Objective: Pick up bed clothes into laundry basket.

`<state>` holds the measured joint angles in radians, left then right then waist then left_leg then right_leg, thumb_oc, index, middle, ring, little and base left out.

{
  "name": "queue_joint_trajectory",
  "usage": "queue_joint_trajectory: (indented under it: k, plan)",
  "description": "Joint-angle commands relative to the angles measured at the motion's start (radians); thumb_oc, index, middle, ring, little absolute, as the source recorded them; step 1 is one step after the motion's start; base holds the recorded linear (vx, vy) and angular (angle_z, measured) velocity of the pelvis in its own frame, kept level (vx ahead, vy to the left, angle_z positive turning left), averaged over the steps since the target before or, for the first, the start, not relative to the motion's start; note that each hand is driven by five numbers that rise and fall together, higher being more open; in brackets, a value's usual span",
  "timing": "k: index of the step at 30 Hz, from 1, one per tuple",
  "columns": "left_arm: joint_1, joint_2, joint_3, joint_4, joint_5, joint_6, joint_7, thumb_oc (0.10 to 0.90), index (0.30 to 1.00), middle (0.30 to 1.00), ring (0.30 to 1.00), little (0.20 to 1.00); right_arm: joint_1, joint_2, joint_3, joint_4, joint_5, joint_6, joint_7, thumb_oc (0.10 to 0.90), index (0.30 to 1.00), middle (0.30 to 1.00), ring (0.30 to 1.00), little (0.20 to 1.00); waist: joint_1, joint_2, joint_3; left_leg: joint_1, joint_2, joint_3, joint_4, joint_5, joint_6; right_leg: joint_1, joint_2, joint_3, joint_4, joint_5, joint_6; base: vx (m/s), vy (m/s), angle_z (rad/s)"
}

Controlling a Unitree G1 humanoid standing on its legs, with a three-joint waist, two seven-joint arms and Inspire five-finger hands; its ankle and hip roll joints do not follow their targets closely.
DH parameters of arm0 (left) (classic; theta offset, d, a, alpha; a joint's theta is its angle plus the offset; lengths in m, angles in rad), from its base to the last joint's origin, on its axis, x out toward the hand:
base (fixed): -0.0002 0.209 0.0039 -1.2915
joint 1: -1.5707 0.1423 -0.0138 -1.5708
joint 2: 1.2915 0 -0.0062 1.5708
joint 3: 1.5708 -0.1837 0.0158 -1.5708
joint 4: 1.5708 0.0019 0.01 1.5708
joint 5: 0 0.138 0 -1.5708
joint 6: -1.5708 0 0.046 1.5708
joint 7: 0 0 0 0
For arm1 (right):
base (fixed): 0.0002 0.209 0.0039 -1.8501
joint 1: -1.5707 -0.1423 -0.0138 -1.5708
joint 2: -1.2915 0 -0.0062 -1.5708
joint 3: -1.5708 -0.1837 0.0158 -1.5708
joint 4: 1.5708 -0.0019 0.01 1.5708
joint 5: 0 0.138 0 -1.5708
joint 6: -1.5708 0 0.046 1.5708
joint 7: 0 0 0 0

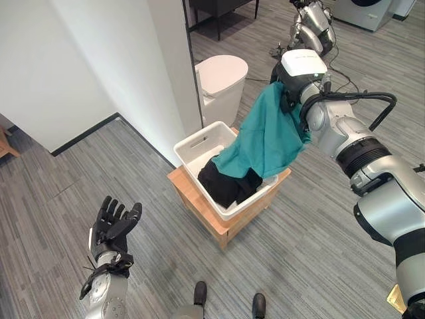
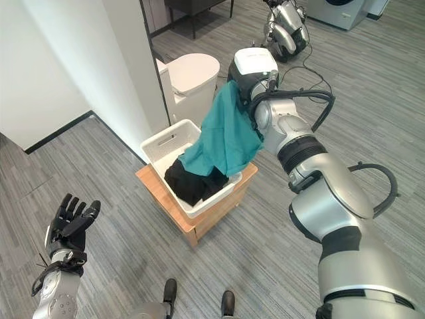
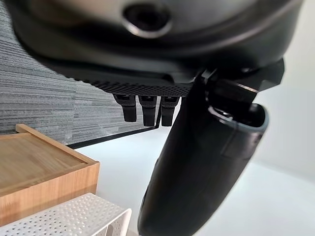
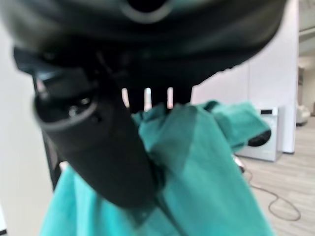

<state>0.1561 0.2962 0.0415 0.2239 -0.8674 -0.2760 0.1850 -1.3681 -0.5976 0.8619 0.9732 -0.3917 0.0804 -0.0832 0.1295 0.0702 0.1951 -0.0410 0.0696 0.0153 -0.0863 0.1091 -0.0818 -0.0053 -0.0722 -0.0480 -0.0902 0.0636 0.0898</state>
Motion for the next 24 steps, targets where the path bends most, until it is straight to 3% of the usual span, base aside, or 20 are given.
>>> queue_joint_trajectory:
  k: [1, 12, 18, 24]
  plan:
    - [-0.031, 0.105, 0.046, -0.13, 0.034, -0.074, -0.023, 0.8, 0.9, 0.9, 0.9, 0.9, -0.272, 0.044, 0.054, 0.037, -0.034, -0.004, -0.054, 0.4, 0.3, 0.3, 0.3, 0.3, 0.018, -0.111, -0.019, 0.0, -0.047, 0.004, -0.001, -0.043, -0.007, 0.073, -0.045, 0.05, 0.026, -0.1, 0.017, 0.03, 0.014, -0.01]
    - [-0.043, 0.101, 0.03, -0.142, 0.052, -0.077, -0.007, 0.8, 0.9, 0.9, 0.9, 0.9, -0.259, 0.09, 0.046, 0.022, -0.014, 0.003, -0.056, 0.4, 0.3, 0.3, 0.3, 0.3, 0.037, -0.116, 0.006, -0.032, -0.058, -0.016, -0.001, -0.042, -0.002, 0.055, -0.049, 0.037, 0.028, -0.101, 0.02, 0.0, 0.009, 0.04]
    - [-0.034, 0.113, 0.021, -0.17, 0.059, -0.082, -0.012, 0.8, 0.9, 0.9, 0.9, 0.9, -0.275, 0.078, 0.084, 0.148, -0.019, -0.001, -0.053, 0.4, 0.3, 0.3, 0.3, 0.3, 0.077, -0.107, 0.029, -0.08, -0.065, -0.039, -0.001, -0.029, -0.008, 0.03, -0.05, 0.011, 0.017, -0.094, 0.027, 0.01, -0.006, 0.1]
    - [-0.031, 0.109, 0.02, -0.178, 0.077, -0.081, -0.005, 0.8, 0.9, 0.9, 0.9, 0.9, -0.259, 0.064, 0.082, 0.148, -0.004, -0.008, -0.055, 0.4, 0.3, 0.3, 0.3, 0.3, 0.097, -0.104, 0.04, -0.107, -0.07, -0.053, -0.001, -0.021, -0.014, 0.027, -0.051, -0.004, 0.004, -0.095, 0.031, 0.05, -0.02, 0.12]
